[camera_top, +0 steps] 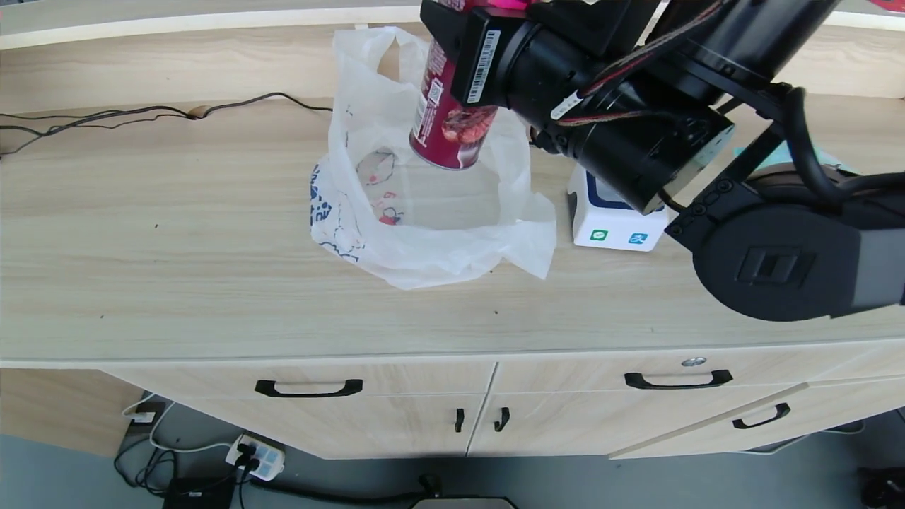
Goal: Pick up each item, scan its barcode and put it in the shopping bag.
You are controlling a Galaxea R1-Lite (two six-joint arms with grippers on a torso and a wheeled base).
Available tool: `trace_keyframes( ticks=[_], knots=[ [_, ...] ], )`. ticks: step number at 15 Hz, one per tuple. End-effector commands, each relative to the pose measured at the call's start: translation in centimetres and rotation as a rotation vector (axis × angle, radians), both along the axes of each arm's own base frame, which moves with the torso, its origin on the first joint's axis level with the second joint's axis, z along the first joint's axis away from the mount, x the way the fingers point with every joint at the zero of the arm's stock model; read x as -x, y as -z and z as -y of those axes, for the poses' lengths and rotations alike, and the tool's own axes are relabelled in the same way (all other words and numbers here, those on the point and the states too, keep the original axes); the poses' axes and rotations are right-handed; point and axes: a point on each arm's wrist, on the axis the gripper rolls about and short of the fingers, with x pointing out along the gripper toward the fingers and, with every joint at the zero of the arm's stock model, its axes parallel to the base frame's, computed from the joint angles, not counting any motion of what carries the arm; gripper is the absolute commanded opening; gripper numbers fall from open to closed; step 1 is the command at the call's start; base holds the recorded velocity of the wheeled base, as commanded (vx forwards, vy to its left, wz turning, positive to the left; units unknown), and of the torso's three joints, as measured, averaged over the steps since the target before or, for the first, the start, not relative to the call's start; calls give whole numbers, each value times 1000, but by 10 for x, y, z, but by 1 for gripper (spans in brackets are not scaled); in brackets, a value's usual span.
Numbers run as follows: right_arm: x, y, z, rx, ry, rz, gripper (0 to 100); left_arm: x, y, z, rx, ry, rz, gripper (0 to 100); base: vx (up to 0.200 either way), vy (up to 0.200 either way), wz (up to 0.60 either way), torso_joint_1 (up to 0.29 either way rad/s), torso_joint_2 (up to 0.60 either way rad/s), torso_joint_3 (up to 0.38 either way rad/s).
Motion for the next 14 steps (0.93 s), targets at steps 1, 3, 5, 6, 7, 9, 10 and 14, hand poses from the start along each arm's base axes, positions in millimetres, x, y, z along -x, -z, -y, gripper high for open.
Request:
trace_keyframes(
  ticks=[1,3,5,6,7,9,10,14],
  knots=[
    [2,-10,14,-19,23,18,0,0,0,0,0,1,-1,100,0,0,0,0,0,0],
    [0,-12,19,-21,37,23,0,0,0,0,0,1,-1,100,0,0,600,10,2,5],
    [2,-15,23,-28,45,27,0,0,0,0,0,2,-1,100,0,0,600,2,2,5],
    [3,-16,25,-29,45,28,0,0,0,0,0,1,-1,100,0,0,600,2,2,2],
    [3,-16,26,-26,50,26,0,0,0,0,0,1,-1,100,0,0,600,2,7,-2],
    [3,-16,43,-3,95,32,0,0,0,0,0,1,-1,100,0,0,600,0,2,5],
    [2,-16,51,8,120,36,0,0,0,0,0,1,-1,100,0,0,0,0,0,0],
    [-4,-24,74,-113,116,-24,0,0,0,0,0,1,-1,100,0,0,0,0,0,0]
  ],
)
